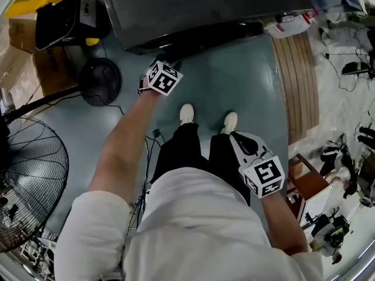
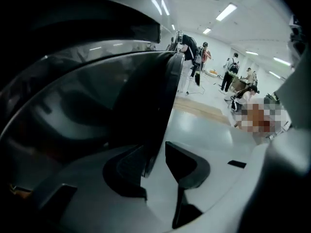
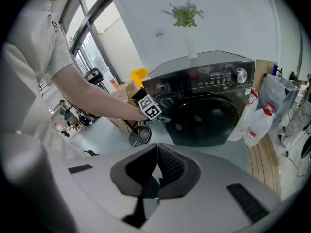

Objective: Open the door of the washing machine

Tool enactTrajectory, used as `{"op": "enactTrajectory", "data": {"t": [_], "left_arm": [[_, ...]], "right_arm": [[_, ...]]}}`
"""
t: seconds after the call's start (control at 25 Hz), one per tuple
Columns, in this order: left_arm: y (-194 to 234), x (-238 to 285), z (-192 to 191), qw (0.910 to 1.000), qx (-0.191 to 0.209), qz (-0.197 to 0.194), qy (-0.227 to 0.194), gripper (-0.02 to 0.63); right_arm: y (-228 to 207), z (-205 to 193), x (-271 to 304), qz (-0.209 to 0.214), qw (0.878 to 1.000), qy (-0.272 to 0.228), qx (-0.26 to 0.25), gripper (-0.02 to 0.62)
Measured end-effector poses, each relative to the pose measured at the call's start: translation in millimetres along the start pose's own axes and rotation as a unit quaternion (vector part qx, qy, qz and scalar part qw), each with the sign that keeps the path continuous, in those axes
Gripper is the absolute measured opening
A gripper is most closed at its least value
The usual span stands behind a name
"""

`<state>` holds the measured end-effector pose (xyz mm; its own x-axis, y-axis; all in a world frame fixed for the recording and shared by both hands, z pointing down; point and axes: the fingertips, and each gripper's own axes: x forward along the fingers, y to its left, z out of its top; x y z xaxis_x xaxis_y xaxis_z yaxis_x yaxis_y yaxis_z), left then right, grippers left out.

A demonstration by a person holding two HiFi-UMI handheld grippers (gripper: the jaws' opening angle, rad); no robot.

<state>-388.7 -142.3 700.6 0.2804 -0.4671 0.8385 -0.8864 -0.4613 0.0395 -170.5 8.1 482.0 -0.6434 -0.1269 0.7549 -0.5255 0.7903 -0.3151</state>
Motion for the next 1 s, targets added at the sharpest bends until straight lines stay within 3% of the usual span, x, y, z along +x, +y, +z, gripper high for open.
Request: {"op": "enactTrajectory", "data": {"t": [0.64,1.0], "left_arm": [[-9,11,-1,0.9986,0.049,-0.016,0.009,0.089],[-35,9,-7,0.9985,0.045,-0.021,0.021,0.084]], "right_arm": [[0,-15,0,-0.028,0.999,-0.014,0.043,0.011],[1,-32,-13,-0.036,0.997,-0.02,0.059,0.009]]}}
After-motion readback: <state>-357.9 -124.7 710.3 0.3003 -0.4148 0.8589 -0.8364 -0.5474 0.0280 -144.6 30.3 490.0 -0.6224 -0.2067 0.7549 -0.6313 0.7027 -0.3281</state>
